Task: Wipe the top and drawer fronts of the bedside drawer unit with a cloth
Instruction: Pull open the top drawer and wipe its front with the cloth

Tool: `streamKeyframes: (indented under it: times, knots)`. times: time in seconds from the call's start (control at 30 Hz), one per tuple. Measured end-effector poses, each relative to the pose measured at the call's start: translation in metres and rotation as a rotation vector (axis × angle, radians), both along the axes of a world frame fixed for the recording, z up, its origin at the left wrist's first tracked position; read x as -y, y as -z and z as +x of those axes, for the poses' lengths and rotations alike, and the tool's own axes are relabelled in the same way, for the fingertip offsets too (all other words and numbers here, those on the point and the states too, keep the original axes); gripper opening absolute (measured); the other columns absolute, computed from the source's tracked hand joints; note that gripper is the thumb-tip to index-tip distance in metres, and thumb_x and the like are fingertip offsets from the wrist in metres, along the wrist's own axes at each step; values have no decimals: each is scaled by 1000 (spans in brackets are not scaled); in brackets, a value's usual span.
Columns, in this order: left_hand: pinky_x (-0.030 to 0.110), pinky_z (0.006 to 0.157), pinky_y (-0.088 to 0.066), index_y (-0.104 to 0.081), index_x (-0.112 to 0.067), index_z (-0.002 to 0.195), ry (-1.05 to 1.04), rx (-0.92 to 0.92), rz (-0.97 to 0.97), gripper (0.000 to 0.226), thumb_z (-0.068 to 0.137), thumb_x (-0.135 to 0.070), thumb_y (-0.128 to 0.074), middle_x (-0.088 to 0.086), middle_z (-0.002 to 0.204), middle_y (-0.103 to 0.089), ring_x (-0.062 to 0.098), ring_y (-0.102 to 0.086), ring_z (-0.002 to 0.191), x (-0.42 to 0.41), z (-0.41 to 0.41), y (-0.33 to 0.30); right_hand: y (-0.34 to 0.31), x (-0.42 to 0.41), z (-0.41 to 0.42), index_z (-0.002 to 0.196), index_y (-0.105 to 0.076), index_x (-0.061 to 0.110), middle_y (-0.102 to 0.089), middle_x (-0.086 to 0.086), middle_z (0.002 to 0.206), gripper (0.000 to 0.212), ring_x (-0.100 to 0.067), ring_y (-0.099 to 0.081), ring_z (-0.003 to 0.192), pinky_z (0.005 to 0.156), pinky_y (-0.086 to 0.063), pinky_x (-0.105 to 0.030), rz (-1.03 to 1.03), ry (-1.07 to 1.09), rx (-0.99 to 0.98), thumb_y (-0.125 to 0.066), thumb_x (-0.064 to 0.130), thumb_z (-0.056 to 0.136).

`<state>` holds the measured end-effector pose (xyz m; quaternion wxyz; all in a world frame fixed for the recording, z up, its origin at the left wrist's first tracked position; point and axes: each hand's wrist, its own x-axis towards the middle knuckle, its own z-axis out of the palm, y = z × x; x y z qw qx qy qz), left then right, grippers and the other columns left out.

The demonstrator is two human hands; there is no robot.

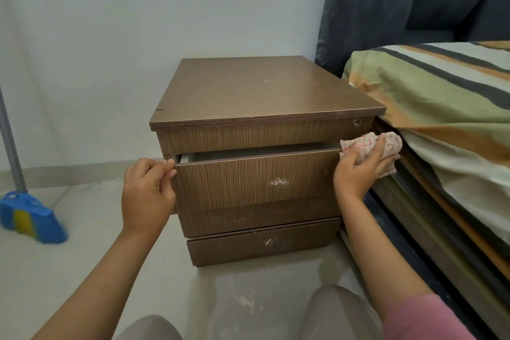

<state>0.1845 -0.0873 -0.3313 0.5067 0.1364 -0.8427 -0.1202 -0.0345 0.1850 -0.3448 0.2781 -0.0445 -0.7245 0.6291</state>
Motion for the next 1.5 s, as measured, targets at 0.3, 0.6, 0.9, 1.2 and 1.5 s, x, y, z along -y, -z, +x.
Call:
streamKeyframes:
  times: [0.3, 0.6, 0.9, 1.2, 1.5]
  knots:
    - [34, 64, -43, -72, 1, 92, 10, -5, 2, 15, 80, 8, -66, 13, 78, -59, 32, -54, 73, -1, 0, -1, 4, 1, 10, 150, -10, 24, 1, -15, 157, 60, -26, -1, 145, 111, -4, -26, -104, -8, -9, -38, 34, 98]
    - [33, 65, -42, -72, 1, 93, 1, -9, 13, 16, 80, 8, -66, 13, 80, -60, 33, -55, 75, -3, -1, 1, 44, 14, 20, 149, 3, 32, 15, -16, 156, 62, -35, 6, 144, 114, -19, -52, -93, -14, 80, -34, 31, 99]
    - [30, 66, -41, -72, 0, 92, 0, -21, 14, 14, 81, 7, -66, 13, 79, -60, 33, -55, 74, -2, -2, 2, 26, 29, 27, 149, 5, 28, 18, -18, 154, 62, -36, 12, 143, 113, -11, -50, -120, -34, 42, -33, 32, 100]
    - [30, 64, -40, -72, 0, 93, -9, 10, 11, 13, 82, 5, -65, 13, 80, -60, 32, -54, 75, -1, -1, 2, 54, 55, 46, 149, 6, 22, 19, -20, 154, 67, -35, 18, 142, 115, -4, -56, 23, -108, -28, -35, 30, 97]
    - [27, 65, -37, -72, 0, 92, 8, 3, 40, 12, 82, 4, -67, 11, 79, -59, 30, -54, 75, -1, -1, -1, 38, 52, 50, 149, 8, 20, 23, -21, 152, 68, -33, 21, 141, 113, 3, -45, -9, -128, -26, -37, 29, 99]
